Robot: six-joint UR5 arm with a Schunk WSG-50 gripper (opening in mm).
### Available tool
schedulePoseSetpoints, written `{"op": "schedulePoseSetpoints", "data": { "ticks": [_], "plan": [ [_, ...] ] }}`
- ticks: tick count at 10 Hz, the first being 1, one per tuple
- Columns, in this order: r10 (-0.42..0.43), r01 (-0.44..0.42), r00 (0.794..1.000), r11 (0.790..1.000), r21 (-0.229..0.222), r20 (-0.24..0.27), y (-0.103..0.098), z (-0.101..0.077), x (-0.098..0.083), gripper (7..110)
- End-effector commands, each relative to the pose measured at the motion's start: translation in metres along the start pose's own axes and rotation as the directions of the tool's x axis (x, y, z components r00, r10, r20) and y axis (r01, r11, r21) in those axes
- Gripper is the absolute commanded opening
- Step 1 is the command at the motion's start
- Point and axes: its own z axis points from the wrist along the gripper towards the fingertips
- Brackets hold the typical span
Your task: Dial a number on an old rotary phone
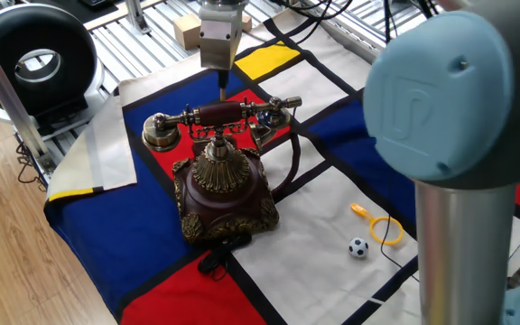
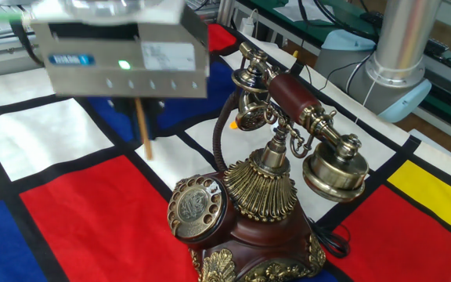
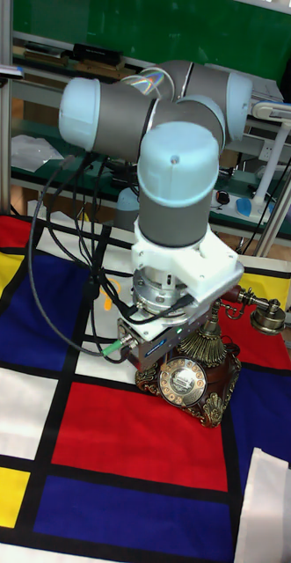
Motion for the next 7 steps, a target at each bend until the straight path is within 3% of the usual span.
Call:
{"op": "schedulePoseSetpoints", "data": {
  "ticks": [1,5,6,7],
  "plan": [
    [-0.071,0.065,0.996,0.992,-0.108,-0.055,0.02,0.014,0.008,7],
    [-0.106,0.094,0.991,0.986,-0.136,-0.082,0.025,0.02,0.013,7],
    [-0.12,0.114,0.99,0.99,-0.086,-0.072,0.012,0.017,0.011,7],
    [-0.122,0.117,0.989,0.991,-0.065,-0.078,0.009,0.005,0.016,7]
  ]
}}
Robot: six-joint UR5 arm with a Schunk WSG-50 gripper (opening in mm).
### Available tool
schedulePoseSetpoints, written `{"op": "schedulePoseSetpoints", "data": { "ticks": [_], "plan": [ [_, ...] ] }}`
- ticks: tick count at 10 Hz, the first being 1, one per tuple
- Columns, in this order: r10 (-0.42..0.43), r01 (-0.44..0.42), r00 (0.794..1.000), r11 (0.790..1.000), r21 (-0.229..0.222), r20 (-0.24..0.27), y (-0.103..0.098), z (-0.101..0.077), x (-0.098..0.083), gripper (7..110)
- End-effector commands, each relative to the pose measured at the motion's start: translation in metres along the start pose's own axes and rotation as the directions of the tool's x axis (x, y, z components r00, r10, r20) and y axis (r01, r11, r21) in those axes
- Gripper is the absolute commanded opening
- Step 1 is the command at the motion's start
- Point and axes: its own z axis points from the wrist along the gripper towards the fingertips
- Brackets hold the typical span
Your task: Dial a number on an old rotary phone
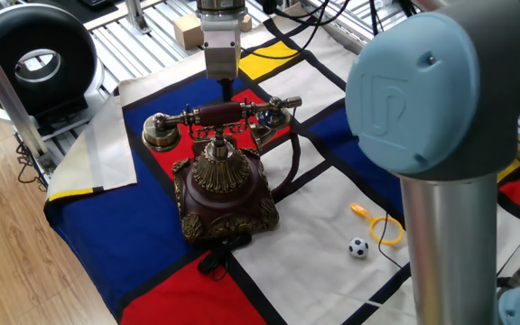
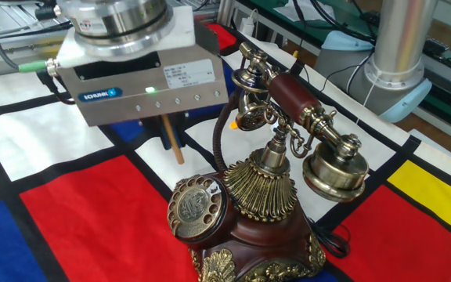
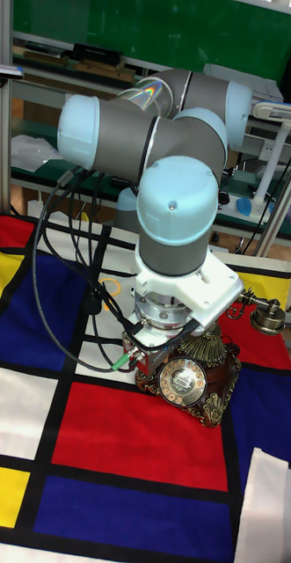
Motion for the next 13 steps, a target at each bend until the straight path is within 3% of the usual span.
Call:
{"op": "schedulePoseSetpoints", "data": {
  "ticks": [1,3,4,5,6,8,9,11,13],
  "plan": [
    [-0.001,0.002,1.0,0.999,0.033,-0.001,-0.006,-0.011,0.003,7],
    [0.091,-0.091,0.996,0.993,0.07,-0.005,-0.015,-0.011,0.006,7],
    [0.066,-0.068,0.997,0.997,0.043,0.039,-0.009,-0.011,-0.006,7],
    [0.027,-0.023,0.997,0.998,-0.051,0.078,0.014,-0.012,-0.017,7],
    [-0.006,0.014,0.996,0.996,-0.09,0.091,0.025,-0.013,-0.02,7],
    [0.0,0.004,0.999,0.994,-0.105,0.032,0.028,-0.012,-0.005,7],
    [-0.037,0.039,0.999,0.991,-0.124,0.017,0.033,-0.013,0.0,7],
    [-0.127,0.128,0.992,0.981,-0.148,0.017,0.001,-0.012,-0.011,7],
    [-0.143,0.145,0.989,0.976,-0.163,0.025,-0.004,-0.008,-0.021,7]
  ]
}}
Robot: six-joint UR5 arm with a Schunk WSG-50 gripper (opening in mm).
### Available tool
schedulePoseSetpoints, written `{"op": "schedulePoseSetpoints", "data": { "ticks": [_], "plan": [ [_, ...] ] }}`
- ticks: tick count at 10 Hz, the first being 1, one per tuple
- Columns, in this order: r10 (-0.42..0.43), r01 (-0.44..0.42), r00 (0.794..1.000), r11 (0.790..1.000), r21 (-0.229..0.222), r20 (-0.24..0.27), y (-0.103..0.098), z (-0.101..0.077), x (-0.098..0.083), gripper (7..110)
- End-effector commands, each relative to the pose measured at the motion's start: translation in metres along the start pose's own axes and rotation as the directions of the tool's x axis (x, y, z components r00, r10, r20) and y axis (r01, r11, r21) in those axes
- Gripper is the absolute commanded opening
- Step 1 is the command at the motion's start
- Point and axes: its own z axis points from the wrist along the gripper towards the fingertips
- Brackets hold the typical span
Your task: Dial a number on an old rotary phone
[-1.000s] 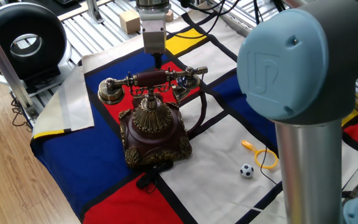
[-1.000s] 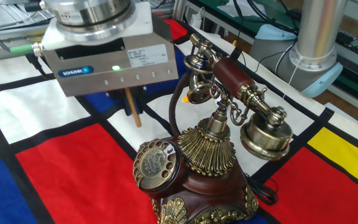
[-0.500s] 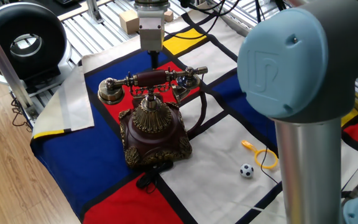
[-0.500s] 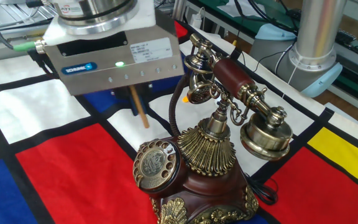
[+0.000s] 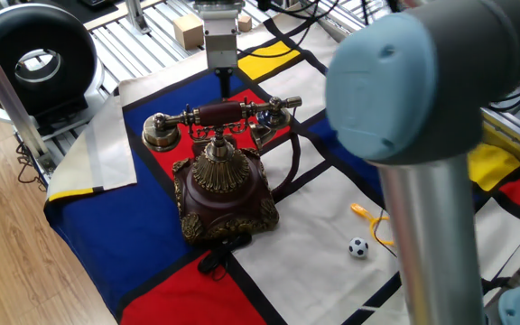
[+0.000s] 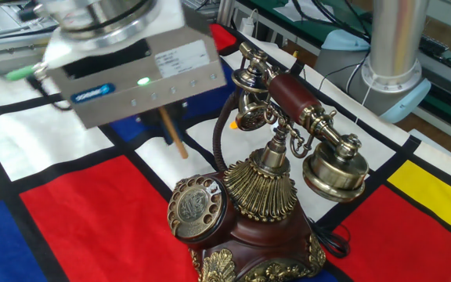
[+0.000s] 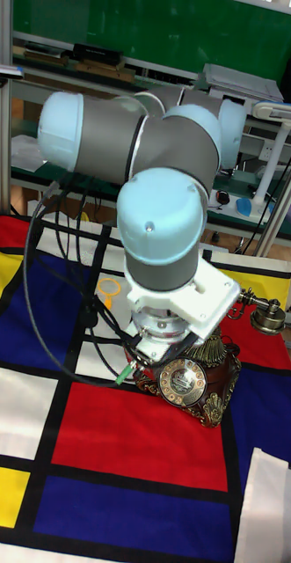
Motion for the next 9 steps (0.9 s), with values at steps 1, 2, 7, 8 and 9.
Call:
{"op": "schedulePoseSetpoints", "data": {
  "ticks": [1,2,7,8,9],
  "plan": [
    [-0.059,0.059,0.998,0.998,-0.036,0.001,-0.011,0.002,-0.013,7],
    [-0.065,0.065,0.998,0.997,-0.05,-0.009,-0.008,0.003,-0.016,7],
    [-0.01,0.009,1.0,0.999,-0.041,-0.019,0.008,0.024,-0.029,7],
    [0.016,-0.017,1.0,0.999,-0.039,-0.012,0.011,0.031,-0.032,7],
    [0.034,-0.034,0.999,0.999,-0.036,-0.004,0.011,0.034,-0.036,7]
  ]
}}
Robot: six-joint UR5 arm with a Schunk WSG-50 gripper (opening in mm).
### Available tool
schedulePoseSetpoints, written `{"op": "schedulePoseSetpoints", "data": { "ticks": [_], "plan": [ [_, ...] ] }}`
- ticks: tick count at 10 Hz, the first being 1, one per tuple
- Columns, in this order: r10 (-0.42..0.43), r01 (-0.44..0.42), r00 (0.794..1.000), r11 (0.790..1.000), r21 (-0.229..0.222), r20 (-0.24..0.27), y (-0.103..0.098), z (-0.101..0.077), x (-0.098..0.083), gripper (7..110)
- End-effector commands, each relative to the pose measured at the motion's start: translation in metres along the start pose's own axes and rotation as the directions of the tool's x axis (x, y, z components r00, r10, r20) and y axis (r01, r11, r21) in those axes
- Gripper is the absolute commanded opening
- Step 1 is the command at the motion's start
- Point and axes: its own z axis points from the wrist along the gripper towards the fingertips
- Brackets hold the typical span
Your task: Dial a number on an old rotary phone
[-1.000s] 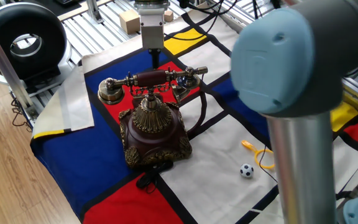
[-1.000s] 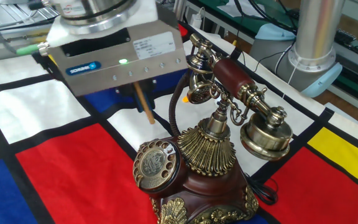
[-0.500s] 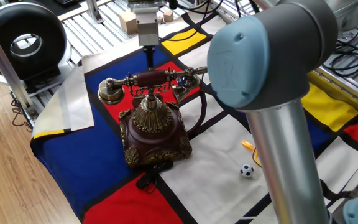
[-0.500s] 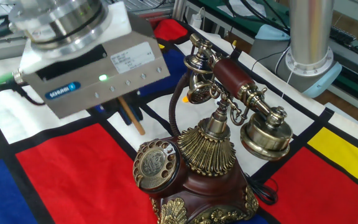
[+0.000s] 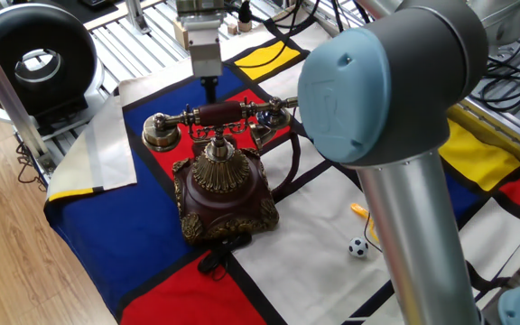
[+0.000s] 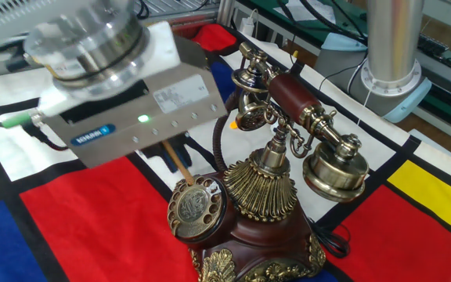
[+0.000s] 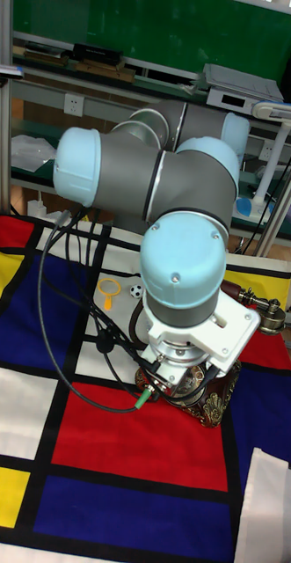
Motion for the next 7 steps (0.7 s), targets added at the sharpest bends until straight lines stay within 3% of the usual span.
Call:
{"op": "schedulePoseSetpoints", "data": {
  "ticks": [1,7],
  "plan": [
    [0.038,-0.038,0.999,0.999,0.008,0.009,0.003,0.007,-0.005,7],
    [0.03,-0.03,1.0,0.999,0.02,-0.006,-0.007,-0.008,0.006,7]
  ]
}}
